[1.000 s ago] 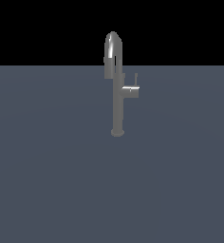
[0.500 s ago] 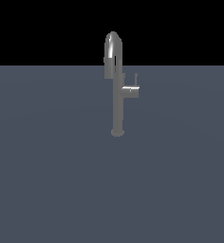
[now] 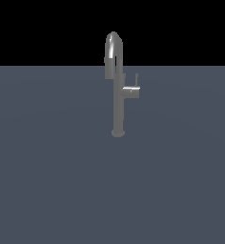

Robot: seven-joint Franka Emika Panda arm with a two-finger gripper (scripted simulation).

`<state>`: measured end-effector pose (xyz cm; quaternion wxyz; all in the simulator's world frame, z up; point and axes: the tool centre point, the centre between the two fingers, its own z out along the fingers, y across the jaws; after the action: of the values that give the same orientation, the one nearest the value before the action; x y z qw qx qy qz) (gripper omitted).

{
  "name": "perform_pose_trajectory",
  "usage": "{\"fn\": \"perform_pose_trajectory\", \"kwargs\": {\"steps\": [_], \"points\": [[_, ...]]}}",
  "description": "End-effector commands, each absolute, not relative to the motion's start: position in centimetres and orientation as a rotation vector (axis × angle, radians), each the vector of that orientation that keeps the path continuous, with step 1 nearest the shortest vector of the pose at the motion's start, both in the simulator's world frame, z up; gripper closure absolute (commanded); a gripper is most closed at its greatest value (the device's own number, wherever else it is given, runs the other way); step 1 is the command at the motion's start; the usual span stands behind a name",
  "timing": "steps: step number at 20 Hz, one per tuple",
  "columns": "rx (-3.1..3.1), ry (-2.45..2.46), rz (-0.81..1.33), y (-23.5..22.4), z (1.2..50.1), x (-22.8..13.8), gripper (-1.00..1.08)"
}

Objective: Turn on the faucet by rotating a designated handle.

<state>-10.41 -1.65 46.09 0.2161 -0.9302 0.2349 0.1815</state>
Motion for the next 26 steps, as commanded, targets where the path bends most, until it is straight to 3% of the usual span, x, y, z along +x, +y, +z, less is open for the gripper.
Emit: {"fn": "perform_pose_trajectory", "kwargs": {"steps": [1, 26], "points": [[-2.512, 0.699, 0.546, -2.0, 45.6, -8.9, 1.08], [-1.702, 1.111, 0.920, -7.0, 35.7, 4.4, 1.08]]}}
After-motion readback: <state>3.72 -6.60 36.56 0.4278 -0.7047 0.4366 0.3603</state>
